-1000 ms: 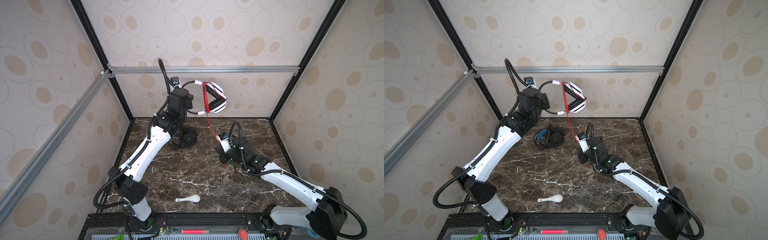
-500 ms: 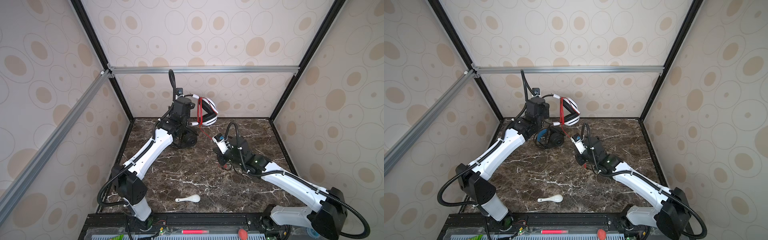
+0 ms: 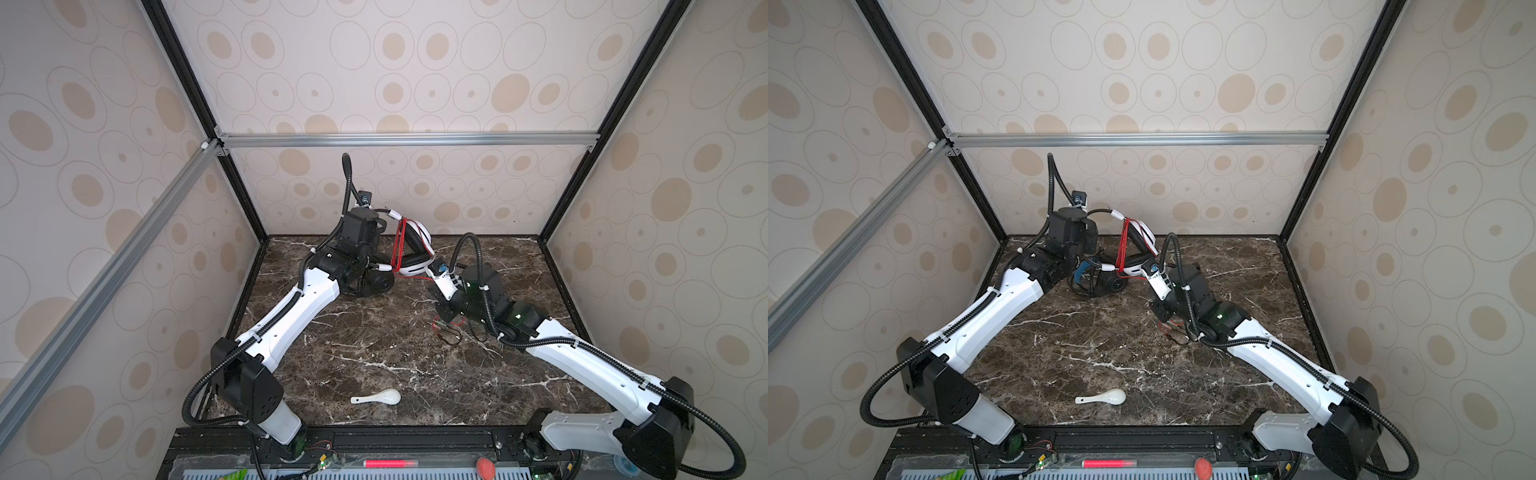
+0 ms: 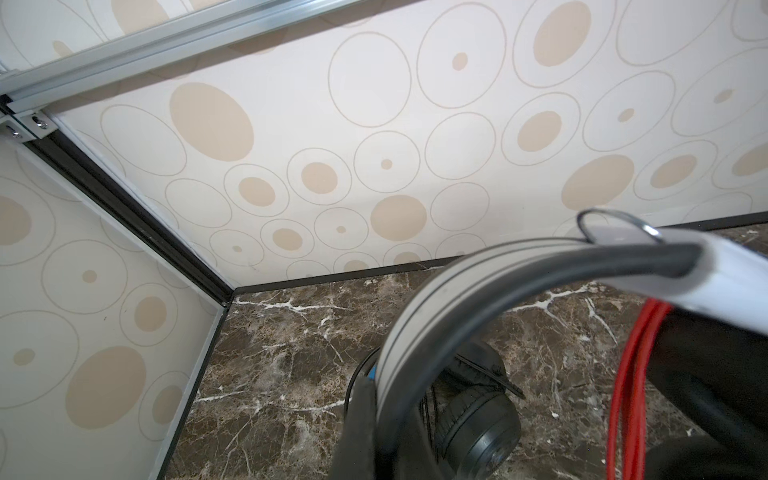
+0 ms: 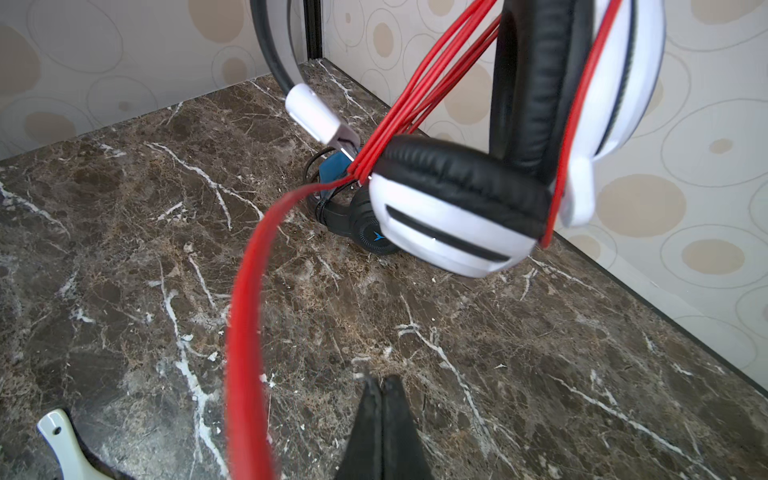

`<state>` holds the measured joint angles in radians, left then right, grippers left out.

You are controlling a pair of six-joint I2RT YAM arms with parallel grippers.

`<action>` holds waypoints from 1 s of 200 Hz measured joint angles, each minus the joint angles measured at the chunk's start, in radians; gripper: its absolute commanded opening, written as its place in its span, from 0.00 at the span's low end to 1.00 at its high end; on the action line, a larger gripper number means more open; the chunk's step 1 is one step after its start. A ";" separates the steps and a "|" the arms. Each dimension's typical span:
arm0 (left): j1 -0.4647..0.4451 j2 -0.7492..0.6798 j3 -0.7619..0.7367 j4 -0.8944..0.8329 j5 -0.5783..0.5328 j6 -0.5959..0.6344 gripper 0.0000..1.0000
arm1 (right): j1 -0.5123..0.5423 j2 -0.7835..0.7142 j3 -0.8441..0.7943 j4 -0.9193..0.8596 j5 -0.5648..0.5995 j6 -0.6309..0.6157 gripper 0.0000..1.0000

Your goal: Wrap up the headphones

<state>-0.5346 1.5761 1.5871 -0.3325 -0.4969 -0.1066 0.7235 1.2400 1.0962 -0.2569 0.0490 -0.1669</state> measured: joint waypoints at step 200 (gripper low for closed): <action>-0.001 -0.109 -0.159 -0.178 0.247 0.098 0.00 | -0.004 0.185 0.336 -0.278 0.218 -0.195 0.01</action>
<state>-0.5354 1.4673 1.4277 -0.5102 -0.2501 -0.0086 0.7197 1.4254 1.4319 -0.5354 0.2668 -0.3618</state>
